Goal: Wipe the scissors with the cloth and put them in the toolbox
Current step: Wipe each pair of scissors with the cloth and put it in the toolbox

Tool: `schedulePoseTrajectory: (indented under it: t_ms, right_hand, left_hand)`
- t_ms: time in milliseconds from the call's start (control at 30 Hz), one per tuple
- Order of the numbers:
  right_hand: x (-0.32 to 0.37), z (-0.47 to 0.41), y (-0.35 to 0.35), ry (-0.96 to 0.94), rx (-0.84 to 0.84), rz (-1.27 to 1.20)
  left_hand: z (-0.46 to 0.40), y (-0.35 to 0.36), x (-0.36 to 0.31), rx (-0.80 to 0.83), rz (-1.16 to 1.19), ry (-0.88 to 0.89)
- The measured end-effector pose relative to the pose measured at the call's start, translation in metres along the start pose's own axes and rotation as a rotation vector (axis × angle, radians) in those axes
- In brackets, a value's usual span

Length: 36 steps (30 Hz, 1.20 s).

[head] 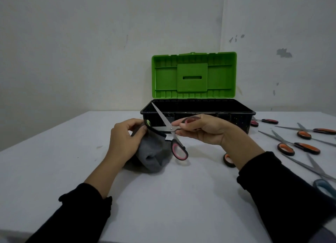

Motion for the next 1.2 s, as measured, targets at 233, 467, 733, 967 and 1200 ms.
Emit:
schedulePoseTrajectory:
  t_ms: [233, 467, 733, 967, 1200]
  right_hand:
    - [0.000, -0.010, 0.002, -0.170, -0.218, -0.032]
    - [0.009, -0.011, 0.009, -0.253, -0.325, 0.128]
    - [0.004, -0.009, 0.020, -0.185, -0.283, 0.245]
    - [0.009, -0.008, 0.019, -0.196, -0.268, 0.305]
    - [0.010, -0.011, 0.022, -0.262, -0.293, 0.311]
  left_hand:
    - [0.001, -0.006, 0.006, -0.083, 0.044, -0.080]
    - [0.010, -0.014, -0.020, -0.180, 0.040, 0.071]
    - [0.008, 0.008, -0.014, 0.035, 0.073, -0.027]
    - [0.005, 0.015, 0.005, 0.112, 0.195, -0.189]
    - [0.005, 0.016, 0.009, 0.105, 0.261, -0.239]
Point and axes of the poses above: each hand's wrist, its own z-axis away from the middle knuckle, its own y-axis out of the palm, x = y × z, the point moved 10 cm from there along -z, towards the middle knuckle, and after that the axes turned 8 degrees about -y, right-handed, at the moved point
